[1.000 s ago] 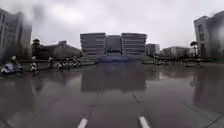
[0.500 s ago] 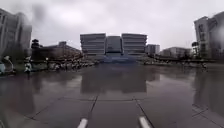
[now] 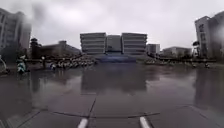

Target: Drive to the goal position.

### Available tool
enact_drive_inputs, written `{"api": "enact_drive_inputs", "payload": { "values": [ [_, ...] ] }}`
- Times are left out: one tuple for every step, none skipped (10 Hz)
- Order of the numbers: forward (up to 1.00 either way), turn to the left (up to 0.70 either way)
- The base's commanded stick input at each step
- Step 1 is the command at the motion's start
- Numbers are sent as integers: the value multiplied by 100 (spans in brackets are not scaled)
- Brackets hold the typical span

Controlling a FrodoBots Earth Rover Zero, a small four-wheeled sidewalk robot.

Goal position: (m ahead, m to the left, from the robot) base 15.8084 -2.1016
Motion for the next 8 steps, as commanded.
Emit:
{"api": "enact_drive_inputs", "payload": {
  "values": [
    [100,0],
    [100,0],
    [100,0],
    [100,0],
    [100,0],
    [100,0],
    [100,0],
    [100,0]
  ]
}}
